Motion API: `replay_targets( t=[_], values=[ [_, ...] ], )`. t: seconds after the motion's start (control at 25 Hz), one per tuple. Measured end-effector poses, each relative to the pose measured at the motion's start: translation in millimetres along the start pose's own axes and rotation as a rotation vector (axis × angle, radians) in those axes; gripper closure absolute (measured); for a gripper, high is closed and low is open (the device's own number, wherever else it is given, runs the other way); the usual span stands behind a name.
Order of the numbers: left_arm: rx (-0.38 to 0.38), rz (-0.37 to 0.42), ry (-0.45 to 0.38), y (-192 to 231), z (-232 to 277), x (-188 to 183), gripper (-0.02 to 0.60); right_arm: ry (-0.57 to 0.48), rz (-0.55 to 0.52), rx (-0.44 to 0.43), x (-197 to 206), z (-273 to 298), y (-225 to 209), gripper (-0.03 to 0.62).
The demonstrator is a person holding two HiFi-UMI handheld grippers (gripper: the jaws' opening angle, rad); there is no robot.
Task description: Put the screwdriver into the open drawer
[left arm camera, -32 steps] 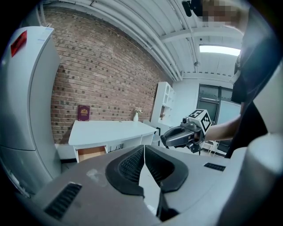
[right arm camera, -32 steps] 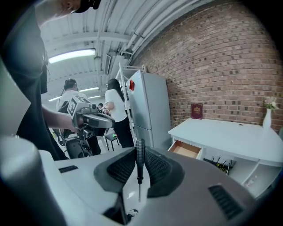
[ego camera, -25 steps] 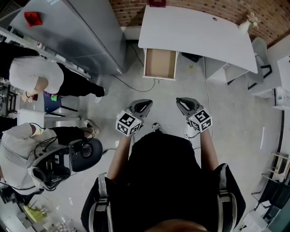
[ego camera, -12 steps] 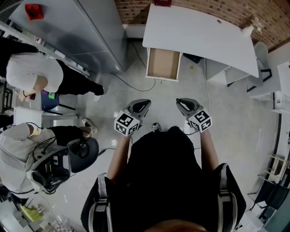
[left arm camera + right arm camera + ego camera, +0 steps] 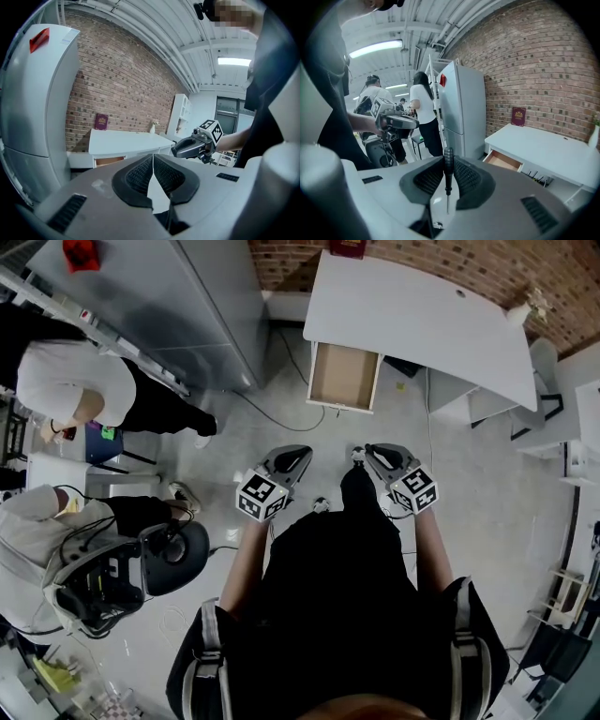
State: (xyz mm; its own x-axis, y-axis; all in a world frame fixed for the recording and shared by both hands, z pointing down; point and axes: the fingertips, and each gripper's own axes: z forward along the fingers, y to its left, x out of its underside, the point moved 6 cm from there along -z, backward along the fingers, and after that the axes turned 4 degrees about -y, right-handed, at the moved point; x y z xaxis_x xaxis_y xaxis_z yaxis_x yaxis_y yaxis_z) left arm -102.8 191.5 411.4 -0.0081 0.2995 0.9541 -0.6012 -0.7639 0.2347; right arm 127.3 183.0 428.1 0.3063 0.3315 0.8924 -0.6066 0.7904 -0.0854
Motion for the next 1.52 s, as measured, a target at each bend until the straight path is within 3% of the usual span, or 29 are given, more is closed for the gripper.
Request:
replay_targets(
  t=[0.76, 1.52],
  values=[
    [-0.085, -0.031, -0.004, 28.9, 11.3, 2.1, 0.565, 0.013, -0.017, -0.089, -8.1, 42.6, -32.3, 0.471],
    [-0.200, -0.114, 0.027, 91.6, 65.9, -6.9, 0.565, 0.107, -0.026, -0.250, -24.9, 122.7, -134.0, 0.470]
  ],
)
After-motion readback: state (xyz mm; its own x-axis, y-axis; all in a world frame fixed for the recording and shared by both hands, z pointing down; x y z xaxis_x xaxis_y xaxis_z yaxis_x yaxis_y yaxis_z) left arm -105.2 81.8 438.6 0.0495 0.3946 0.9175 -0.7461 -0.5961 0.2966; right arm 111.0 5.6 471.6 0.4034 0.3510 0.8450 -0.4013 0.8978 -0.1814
